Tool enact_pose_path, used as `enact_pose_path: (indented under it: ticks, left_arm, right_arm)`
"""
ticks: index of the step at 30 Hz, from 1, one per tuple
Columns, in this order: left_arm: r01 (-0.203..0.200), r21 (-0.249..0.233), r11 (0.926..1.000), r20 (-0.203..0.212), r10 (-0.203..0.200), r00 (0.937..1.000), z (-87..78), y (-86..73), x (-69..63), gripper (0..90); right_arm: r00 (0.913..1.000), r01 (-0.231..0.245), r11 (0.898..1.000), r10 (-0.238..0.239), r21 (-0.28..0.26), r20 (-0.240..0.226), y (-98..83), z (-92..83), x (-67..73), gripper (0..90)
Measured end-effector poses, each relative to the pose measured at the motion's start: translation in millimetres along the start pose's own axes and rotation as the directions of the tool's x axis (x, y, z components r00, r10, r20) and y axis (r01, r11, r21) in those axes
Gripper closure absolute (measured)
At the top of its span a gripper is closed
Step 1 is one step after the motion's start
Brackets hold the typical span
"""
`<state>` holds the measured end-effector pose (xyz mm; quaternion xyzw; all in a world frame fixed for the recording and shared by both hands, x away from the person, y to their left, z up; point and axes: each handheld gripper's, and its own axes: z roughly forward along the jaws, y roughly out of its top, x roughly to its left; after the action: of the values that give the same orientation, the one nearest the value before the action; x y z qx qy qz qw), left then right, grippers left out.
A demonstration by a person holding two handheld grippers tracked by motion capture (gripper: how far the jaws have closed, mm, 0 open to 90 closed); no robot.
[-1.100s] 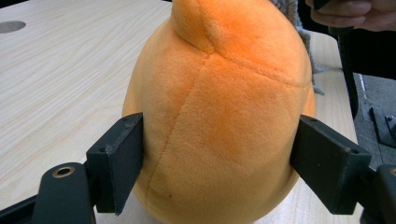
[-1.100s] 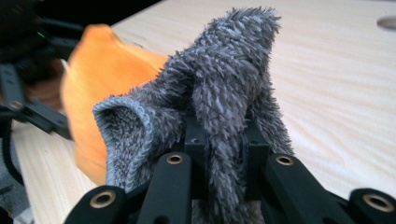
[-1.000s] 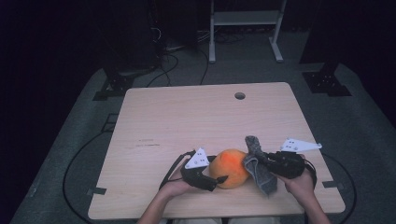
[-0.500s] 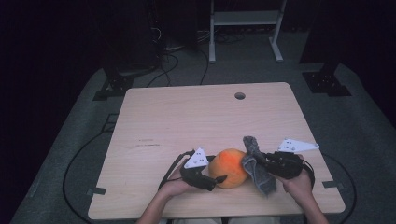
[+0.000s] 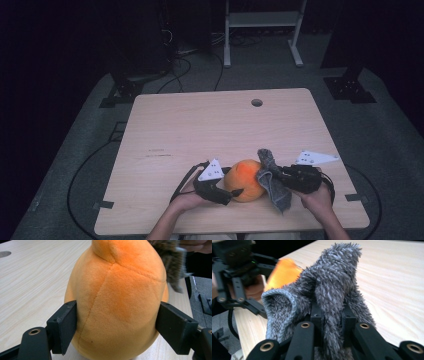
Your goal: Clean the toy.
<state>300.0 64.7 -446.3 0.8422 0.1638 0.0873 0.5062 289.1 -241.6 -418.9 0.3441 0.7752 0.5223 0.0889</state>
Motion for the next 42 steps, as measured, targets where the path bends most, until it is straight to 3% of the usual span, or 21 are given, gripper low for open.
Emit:
enact_pose_path:
  ticks: [2, 6, 8, 11, 14, 18, 22, 24, 26, 31, 33, 36, 39, 42]
  left_arm:
    - [-0.022, 0.017, 0.9996, -0.011, 0.022, 0.9997, -0.1, 0.5, -1.8, 21.2]
    - [-0.05, 0.044, 0.9978, -0.009, 0.051, 0.9987, -2.0, 1.1, -4.0, 21.2]
    - [-0.056, 0.05, 0.9972, 0.0, 0.056, 0.9984, -3.3, -0.5, -3.9, 21.2]
    - [-0.062, 0.055, 0.9965, 0.011, 0.062, 0.998, -4.1, -1.9, -3.6, 21.2]
    - [-0.068, 0.062, 0.9957, 0.013, 0.068, 0.9976, -4.9, -2.3, -2.9, 21.2]
    - [-0.071, 0.062, 0.9956, 0.014, 0.07, 0.9974, -3.7, -1.8, -3.4, 21.2]
    - [-0.077, 0.058, 0.9954, 0.017, 0.076, 0.997, -3.3, -3.0, -4.6, 21.1]
    - [-0.082, 0.063, 0.9946, 0.012, 0.081, 0.9966, -3.5, -2.9, -5.2, 21.0]
    - [-0.082, 0.062, 0.9947, 0.013, 0.081, 0.9966, -3.5, -3.0, -5.1, 21.0]
    - [-0.071, 0.052, 0.9961, 0.013, 0.071, 0.9974, -2.3, -3.0, -4.9, 21.0]
    - [-0.07, 0.052, 0.9962, 0.014, 0.069, 0.9975, -2.7, -3.3, -4.8, 21.0]
    - [-0.071, 0.036, 0.9968, 0.007, 0.071, 0.9975, -1.8, -4.7, -5.1, 20.2]
    - [-0.065, 0.031, 0.9974, -0.002, 0.065, 0.9979, -0.9, -4.4, -5.0, 18.9]
    - [-0.057, 0.026, 0.998, -0.004, 0.057, 0.9983, -1.3, -4.9, -3.8, 18.8]
  right_arm:
    - [0.9998, -0.021, 1.0, 0.021, 0.014, -0.004, -3.3, 0.3, -7.6, 76.5]
    - [0.9979, -0.038, 0.998, 0.036, 0.041, 0.054, -6.2, -2.6, -14.5, 76.7]
    - [0.9978, -0.057, 0.998, 0.056, 0.009, 0.034, -4.6, -6.3, -12.8, 76.7]
    - [0.9994, -0.033, 0.999, 0.032, -0.025, -0.014, 3.9, -4.8, -1.7, 76.6]
    - [0.9998, -0.02, 1.0, 0.02, 0.0, -0.006, 2.9, 1.9, -1.7, 76.6]
    - [0.997, -0.075, 0.997, 0.074, 0.03, 0.021, -4.8, 1.0, -14.6, 76.6]
    - [0.9965, -0.084, 0.996, 0.084, -0.02, -0.002, 1.2, -6.5, -13.3, 76.5]
    - [0.9972, -0.068, 0.997, 0.067, -0.042, -0.031, 5.9, -6.4, -8.6, 76.5]
    - [0.9981, -0.052, 0.998, 0.051, -0.021, -0.035, 6.1, -2.6, -5.2, 76.5]
    - [0.998, -0.053, 0.997, 0.052, 0.047, 0.037, -3.6, -0.3, -16.0, 76.5]
    - [0.9975, -0.044, 0.998, 0.041, 0.05, 0.058, -3.8, -4.4, -16.3, 76.4]
    - [0.9991, -0.022, 1.0, 0.022, 0.019, 0.038, 1.8, -8.3, -9.0, 76.5]
    - [0.9997, 0.019, 1.0, -0.019, -0.011, -0.014, 7.4, -9.1, 3.5, 76.5]
    - [0.9987, 0.046, 0.999, -0.046, 0.011, -0.022, 7.3, -3.2, 9.3, 76.4]
